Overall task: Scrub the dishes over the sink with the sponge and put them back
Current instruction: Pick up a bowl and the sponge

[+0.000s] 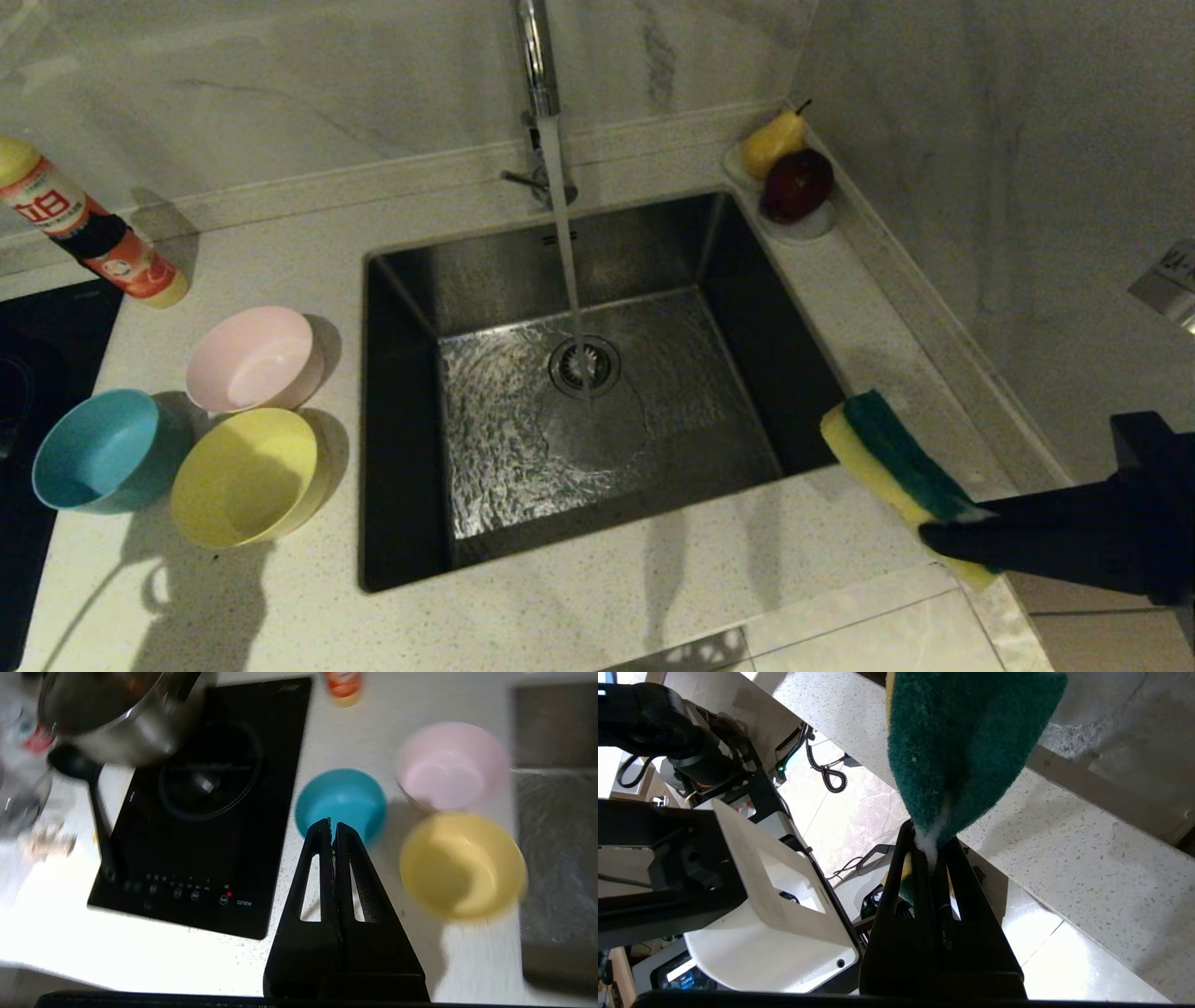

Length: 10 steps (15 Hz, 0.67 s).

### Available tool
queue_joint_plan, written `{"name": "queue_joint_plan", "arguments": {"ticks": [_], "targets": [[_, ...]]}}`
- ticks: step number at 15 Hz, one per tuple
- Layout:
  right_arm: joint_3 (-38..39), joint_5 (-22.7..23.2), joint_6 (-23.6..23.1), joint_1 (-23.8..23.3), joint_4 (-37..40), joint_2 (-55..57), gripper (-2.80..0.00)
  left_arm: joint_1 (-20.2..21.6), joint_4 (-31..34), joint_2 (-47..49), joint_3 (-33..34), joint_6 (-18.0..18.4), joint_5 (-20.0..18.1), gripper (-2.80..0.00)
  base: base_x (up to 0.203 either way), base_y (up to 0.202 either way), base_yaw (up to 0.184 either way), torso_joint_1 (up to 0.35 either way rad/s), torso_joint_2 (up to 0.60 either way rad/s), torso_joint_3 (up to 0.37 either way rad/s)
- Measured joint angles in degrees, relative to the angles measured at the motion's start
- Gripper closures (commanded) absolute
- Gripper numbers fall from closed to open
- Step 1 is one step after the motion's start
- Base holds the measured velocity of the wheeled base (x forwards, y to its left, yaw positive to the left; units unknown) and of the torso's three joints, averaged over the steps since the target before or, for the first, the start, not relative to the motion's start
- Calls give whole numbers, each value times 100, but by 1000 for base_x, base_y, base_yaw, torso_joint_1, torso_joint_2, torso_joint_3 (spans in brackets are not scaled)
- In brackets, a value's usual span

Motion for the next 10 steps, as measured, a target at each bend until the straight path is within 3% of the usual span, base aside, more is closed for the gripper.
{"name": "queue_joint_plan", "arguments": {"ticks": [3,5,7,10], "targets": [[-78,-1,6,-24,-1,80,0,169,15,1228,-567,-639,294,0,0,0,0,0,0,0],[-85,4,5,-25,2,105,0,588,-26,2027,-814,-900,170,0,0,0,0,0,0,0],[-85,16,6,-24,0,121,0,1286,0,2791,-1182,-1247,-288,0,0,0,0,0,0,0],[-80,16,4,-8,-1,130,0,2342,398,3570,-1744,-1806,-1598,0,0,0,0,0,0,0]]}}
